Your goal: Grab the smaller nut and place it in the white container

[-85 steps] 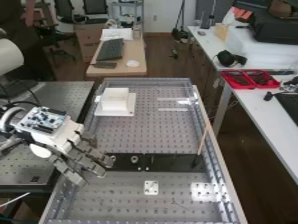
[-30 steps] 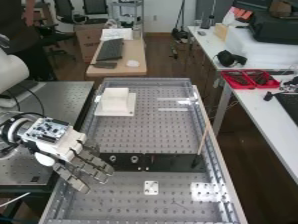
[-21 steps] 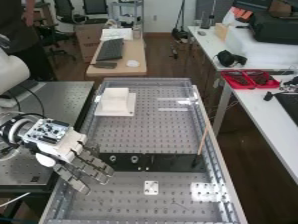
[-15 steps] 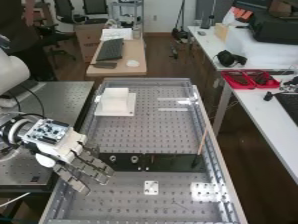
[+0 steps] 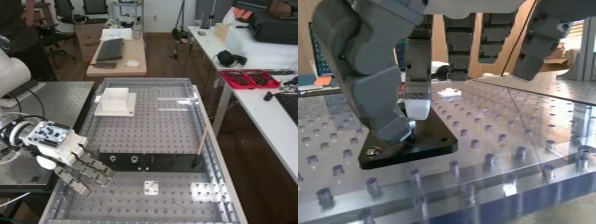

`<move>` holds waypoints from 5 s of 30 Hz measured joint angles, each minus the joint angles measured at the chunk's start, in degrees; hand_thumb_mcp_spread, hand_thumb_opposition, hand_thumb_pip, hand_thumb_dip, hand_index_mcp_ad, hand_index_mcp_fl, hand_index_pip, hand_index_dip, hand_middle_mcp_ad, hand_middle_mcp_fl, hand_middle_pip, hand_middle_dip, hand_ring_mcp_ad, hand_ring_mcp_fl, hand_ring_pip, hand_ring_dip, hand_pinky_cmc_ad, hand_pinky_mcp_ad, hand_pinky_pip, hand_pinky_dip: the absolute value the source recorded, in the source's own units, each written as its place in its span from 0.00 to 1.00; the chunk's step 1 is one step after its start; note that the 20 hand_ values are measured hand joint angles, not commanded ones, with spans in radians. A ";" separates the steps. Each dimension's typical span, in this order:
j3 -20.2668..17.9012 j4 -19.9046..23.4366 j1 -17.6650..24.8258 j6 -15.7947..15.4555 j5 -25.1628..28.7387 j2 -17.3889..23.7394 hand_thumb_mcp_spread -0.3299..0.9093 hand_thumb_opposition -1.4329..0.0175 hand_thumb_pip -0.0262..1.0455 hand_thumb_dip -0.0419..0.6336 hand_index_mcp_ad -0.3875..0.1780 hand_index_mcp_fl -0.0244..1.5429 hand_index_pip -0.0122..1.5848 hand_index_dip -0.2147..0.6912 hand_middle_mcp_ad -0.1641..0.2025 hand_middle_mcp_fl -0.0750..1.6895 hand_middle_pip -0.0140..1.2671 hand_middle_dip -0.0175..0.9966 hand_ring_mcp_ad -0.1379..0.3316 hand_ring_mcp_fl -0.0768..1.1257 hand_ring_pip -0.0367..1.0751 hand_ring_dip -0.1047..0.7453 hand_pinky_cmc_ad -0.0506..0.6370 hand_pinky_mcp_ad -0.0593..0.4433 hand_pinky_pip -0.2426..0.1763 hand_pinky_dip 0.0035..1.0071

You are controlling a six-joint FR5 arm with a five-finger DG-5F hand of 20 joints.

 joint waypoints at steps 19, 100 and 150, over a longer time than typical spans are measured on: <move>0.66 -0.21 -0.43 -0.41 -0.54 -0.54 0.65 0.41 0.61 0.46 0.47 0.08 0.99 0.53 0.70 0.16 0.10 0.26 0.54 0.06 0.12 0.24 0.58 0.67 0.62 0.24; 1.69 -4.88 2.48 -1.45 -2.80 7.88 0.66 0.33 0.55 0.45 0.48 0.25 0.97 0.50 0.67 0.20 0.10 0.27 0.54 0.10 0.12 0.25 0.57 0.67 0.74 0.24; 11.56 -19.25 23.44 -0.99 -14.12 10.14 0.67 0.32 0.55 0.45 0.48 0.28 0.98 0.55 0.68 0.23 0.10 0.28 0.54 0.12 0.12 0.26 0.56 0.67 0.74 0.24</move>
